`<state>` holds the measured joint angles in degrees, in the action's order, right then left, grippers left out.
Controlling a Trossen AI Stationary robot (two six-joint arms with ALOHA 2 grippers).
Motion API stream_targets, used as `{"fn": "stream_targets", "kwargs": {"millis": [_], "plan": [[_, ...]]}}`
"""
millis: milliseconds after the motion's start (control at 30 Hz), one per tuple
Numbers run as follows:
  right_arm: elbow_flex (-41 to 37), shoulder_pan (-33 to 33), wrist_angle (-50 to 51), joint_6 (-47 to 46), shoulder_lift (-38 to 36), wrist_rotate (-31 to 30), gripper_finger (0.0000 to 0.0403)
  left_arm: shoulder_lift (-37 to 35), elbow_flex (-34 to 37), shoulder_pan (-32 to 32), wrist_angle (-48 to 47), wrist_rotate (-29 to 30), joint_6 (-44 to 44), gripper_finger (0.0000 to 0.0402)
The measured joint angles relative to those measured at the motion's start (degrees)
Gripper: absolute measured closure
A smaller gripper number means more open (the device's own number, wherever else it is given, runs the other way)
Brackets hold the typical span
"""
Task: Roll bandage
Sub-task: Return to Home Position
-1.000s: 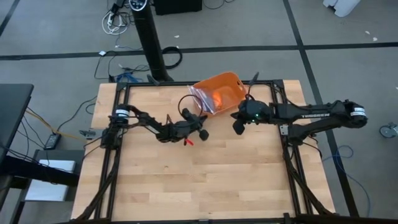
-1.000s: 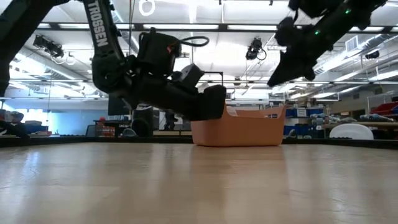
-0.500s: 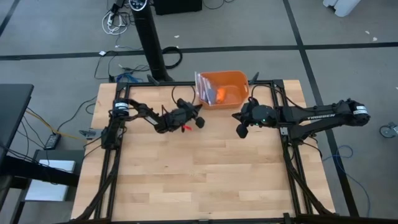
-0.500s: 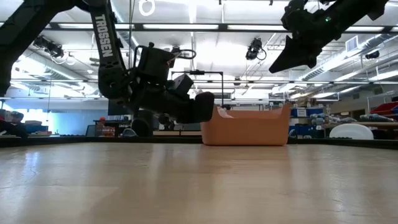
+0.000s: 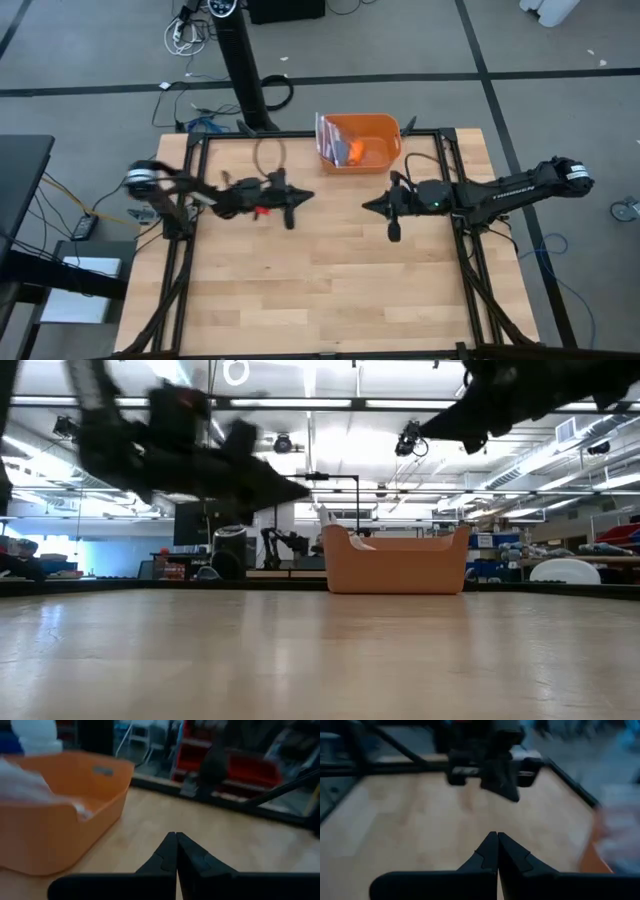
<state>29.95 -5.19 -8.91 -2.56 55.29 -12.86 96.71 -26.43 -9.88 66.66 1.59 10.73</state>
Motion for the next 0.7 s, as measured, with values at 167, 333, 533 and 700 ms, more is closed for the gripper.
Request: {"fn": "stream_targets", "kwargs": {"millis": [167, 333, 533, 700], "plan": [[-8.71, -0.44, -14.74, 4.76, -0.04, 6.82, 0.0403, -17.31, 11.92, 2.20, -0.65, -4.68, -3.71, 0.0396], [-15.30, -0.35, -19.30, 6.09, -5.24, 8.13, 0.0403, -34.68, 21.12, 3.26, -8.21, -5.52, -4.64, 0.0396], [-21.31, -0.44, -16.10, 6.94, -20.91, 9.51, 0.0403, -51.49, 23.23, 4.34, -29.33, -3.64, -4.75, 0.0396], [-22.99, -0.44, -3.48, 6.77, -35.31, 9.13, 0.0403, -59.54, 16.64, 5.91, -50.52, -0.28, -8.38, 0.0396]]}}
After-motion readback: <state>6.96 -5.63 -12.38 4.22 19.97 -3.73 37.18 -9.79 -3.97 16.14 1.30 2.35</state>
